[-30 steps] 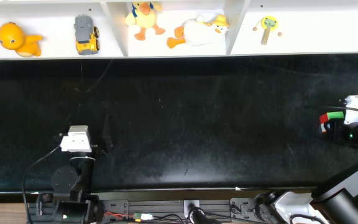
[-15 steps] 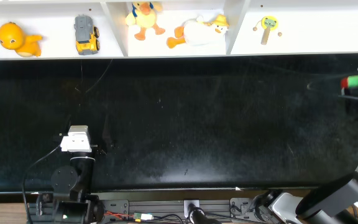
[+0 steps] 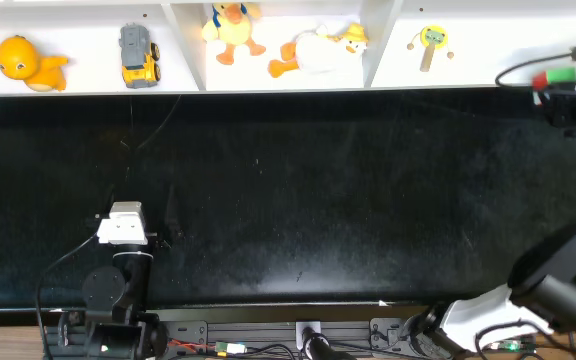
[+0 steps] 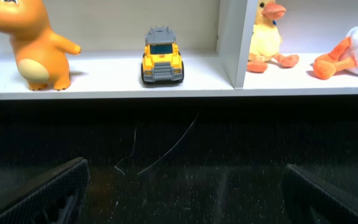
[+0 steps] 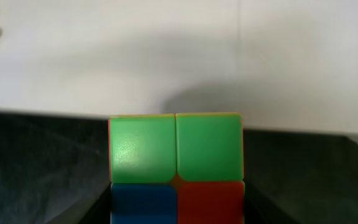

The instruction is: Store Toys

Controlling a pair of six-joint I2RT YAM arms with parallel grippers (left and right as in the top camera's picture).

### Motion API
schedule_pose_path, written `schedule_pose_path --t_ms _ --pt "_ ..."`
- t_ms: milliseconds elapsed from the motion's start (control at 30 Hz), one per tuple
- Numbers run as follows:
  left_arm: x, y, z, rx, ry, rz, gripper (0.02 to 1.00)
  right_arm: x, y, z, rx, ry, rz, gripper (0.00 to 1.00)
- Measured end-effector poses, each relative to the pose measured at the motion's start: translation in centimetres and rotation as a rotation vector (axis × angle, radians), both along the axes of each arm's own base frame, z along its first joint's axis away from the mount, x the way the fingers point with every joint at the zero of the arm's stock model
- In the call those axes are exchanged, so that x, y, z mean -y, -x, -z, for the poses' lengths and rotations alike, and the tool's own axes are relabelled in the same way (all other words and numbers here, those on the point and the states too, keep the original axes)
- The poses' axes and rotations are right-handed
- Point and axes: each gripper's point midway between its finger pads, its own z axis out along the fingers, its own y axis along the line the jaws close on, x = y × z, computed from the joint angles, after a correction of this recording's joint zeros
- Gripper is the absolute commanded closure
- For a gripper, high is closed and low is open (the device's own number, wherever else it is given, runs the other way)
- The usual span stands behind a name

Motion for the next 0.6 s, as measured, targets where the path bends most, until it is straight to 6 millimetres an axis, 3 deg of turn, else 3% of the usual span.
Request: schedule_pose_path --t_ms 300,600 --pt "0.0 0.0 0.0 0.000 0.000 0.000 0.023 -2.1 -4.2 0.4 0.008 -0.057 -0.031 0.531" --pt "0.0 0.0 0.0 0.000 0.000 0.000 0.020 -3.1 -5.2 1.2 0.002 -0.091 -0.041 0.527"
